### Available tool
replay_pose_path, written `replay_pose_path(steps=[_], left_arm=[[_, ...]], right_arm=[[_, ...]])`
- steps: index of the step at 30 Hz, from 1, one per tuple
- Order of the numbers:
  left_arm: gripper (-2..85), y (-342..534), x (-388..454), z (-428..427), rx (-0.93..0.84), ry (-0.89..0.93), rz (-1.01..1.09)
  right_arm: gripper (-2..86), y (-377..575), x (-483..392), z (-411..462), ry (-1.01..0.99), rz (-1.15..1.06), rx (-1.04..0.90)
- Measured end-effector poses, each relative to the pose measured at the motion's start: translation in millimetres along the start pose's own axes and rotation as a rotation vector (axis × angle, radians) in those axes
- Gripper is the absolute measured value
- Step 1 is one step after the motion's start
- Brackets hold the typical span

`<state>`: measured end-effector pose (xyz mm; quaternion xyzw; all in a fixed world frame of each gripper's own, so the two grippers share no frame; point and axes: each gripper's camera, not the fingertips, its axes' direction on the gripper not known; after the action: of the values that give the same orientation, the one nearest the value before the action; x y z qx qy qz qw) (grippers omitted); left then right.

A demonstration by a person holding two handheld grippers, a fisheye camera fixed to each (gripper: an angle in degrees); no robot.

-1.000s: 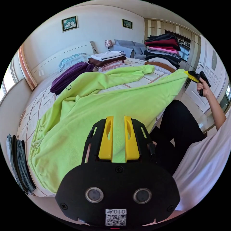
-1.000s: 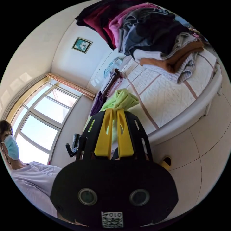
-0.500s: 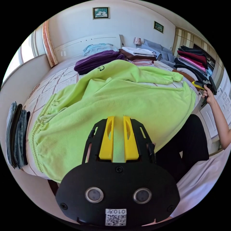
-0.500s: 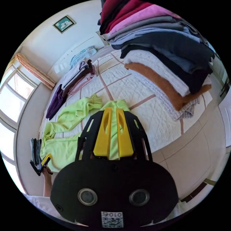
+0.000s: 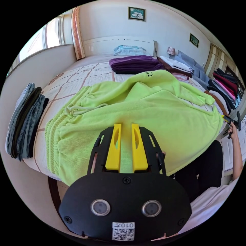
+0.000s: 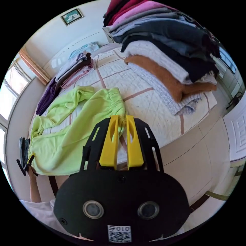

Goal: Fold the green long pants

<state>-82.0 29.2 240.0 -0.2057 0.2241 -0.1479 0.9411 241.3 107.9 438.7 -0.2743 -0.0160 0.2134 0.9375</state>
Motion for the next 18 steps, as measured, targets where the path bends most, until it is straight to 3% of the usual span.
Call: replay_pose_path(steps=[4, 9, 13, 16, 18], left_arm=[[5.1, -11.2, -10.5, 5.9, -0.001, -0.012, -0.060], [5.3, -8.8, -20.1, 9.1, 0.034, 0.028, -0.106], [6.0, -19.2, -26.1, 6.1, 0.002, 0.051, -0.073], [6.9, -29.9, -27.3, -12.0, 0.036, 0.021, -0.034], [7.8, -42.4, -27.7, -25.2, 0.070, -0.047, 0.017]], right_arm=[[5.8, -4.0, 19.0, -47.5, 0.016, 0.025, 0.093], [5.7, 9.3, 77.7, 33.3, -0.054, 0.060, -0.063], [6.4, 19.5, 89.3, 43.4, -0.099, 0.100, -0.034], [7.4, 26.1, 90.0, 31.3, 0.021, 0.191, -0.017], [7.8, 30.1, 71.7, 5.5, 0.093, 0.199, 0.119]])
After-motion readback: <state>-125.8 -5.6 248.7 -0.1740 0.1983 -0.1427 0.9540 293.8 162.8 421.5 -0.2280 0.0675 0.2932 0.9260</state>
